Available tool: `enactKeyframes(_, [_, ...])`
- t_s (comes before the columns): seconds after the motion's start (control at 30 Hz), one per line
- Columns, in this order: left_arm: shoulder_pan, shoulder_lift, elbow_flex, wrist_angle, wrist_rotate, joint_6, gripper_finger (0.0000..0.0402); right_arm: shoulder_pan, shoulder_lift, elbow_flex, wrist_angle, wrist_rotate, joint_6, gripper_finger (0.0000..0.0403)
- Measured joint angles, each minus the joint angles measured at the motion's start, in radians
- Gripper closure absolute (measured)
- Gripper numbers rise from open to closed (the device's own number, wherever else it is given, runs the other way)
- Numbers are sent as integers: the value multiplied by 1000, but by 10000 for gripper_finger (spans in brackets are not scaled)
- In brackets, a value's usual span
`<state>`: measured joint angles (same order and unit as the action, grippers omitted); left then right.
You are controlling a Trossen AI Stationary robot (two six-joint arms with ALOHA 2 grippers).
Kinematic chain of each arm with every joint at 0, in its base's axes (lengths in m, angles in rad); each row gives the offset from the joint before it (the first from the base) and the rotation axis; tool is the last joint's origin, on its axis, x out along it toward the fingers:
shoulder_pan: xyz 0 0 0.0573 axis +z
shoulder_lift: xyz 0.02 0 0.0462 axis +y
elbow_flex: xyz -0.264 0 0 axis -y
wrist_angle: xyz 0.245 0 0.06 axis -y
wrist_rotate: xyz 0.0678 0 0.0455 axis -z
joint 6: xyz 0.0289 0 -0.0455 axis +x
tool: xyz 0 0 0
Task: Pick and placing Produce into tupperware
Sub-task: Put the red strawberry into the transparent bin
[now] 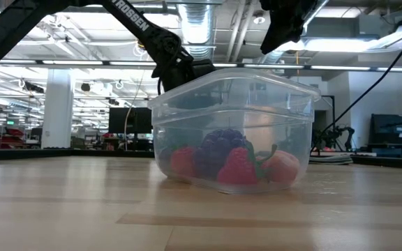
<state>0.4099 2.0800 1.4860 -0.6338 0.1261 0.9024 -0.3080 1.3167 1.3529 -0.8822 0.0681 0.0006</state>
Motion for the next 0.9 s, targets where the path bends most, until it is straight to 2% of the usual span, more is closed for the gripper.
enactKeyframes(0.2, [7, 0, 0, 0, 0, -9, 212, 0, 0, 0, 0, 0, 0, 280])
enactKeyframes(0.9, [27, 0, 0, -4, 25, -76, 213, -1, 0, 0, 0, 0, 0, 280])
